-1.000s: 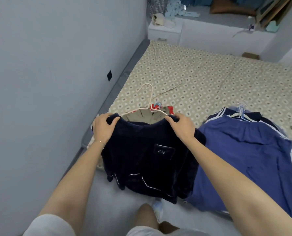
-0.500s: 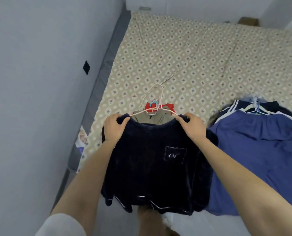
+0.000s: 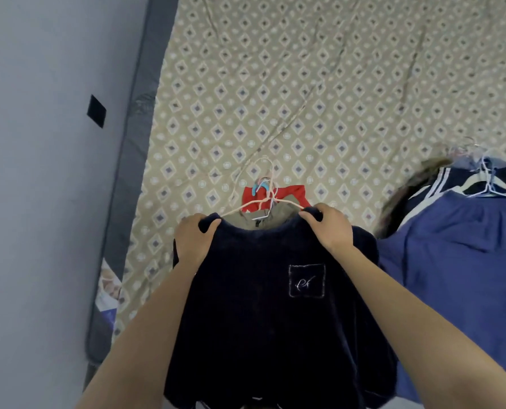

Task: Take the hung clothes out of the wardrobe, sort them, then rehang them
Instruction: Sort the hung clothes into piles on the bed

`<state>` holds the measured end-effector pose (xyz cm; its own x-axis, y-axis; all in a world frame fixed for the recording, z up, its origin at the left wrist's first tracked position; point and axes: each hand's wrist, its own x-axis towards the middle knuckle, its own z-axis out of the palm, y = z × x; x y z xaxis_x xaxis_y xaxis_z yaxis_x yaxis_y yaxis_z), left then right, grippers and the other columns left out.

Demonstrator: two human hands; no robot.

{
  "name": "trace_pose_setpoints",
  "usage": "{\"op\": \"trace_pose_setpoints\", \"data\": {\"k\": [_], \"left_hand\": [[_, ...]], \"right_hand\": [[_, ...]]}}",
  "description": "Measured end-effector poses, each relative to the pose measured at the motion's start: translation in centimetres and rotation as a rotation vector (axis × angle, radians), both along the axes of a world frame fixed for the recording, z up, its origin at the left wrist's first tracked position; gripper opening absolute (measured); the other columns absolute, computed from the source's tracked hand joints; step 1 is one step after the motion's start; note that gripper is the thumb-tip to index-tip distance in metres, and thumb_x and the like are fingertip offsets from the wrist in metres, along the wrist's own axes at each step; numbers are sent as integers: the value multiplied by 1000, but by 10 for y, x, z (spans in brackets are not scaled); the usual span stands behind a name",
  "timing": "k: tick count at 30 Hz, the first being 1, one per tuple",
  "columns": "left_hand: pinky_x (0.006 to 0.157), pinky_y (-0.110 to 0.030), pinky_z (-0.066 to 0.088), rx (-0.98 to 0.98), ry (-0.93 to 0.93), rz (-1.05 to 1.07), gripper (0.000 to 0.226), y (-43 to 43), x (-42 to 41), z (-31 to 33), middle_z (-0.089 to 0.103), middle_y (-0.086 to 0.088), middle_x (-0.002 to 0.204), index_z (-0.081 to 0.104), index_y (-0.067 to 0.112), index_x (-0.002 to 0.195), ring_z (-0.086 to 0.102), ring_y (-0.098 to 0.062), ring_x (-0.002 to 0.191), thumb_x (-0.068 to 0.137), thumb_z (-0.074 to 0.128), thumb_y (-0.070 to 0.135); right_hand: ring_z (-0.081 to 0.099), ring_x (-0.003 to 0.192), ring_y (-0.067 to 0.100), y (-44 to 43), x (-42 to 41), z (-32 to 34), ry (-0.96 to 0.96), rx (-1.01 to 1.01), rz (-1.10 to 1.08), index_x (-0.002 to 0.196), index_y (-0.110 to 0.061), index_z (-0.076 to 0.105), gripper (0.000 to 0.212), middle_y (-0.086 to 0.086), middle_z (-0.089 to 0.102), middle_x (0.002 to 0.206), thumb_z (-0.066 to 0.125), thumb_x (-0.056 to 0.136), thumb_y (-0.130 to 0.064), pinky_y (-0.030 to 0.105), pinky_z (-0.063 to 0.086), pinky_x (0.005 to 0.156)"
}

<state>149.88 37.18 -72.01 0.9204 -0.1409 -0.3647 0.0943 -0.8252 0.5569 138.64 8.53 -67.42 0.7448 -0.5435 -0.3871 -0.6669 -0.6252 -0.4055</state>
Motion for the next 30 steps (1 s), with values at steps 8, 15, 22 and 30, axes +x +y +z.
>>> {"op": "trace_pose_setpoints", "data": {"k": [8,15,22,30], "left_hand": [[100,-45,44,117,-30,-92,46,-8,-11,-38,60,-12,123,58,12,128,55,-32,115,95,59,43],[120,-47,20,165,-137,-262,58,-34,-38,7,40,-10,152,40,16,149,32,-31,143,98,55,41],[122,-46,4,237,-245,-460,61,-77,-75,82,21,-3,163,29,23,154,13,-24,152,101,45,48],[122,-50,1,269,-345,-496,64,-143,-175,152,15,-3,165,26,27,156,6,-24,153,100,37,56]], "right_hand": [[53,119,30,-6,-10,-41,91,-7,84,137,-23,50,44,7,61,127,57,96,-33,46,42,98],[37,135,27,-10,-32,0,124,-166,218,148,-22,37,57,3,45,146,53,97,-37,42,28,108],[14,149,31,-22,-75,75,138,-222,260,156,-24,17,65,8,21,161,41,100,-48,46,13,120],[1,151,28,-51,-187,154,158,-339,260,157,-27,3,72,6,7,164,30,98,-59,49,4,121]]}}
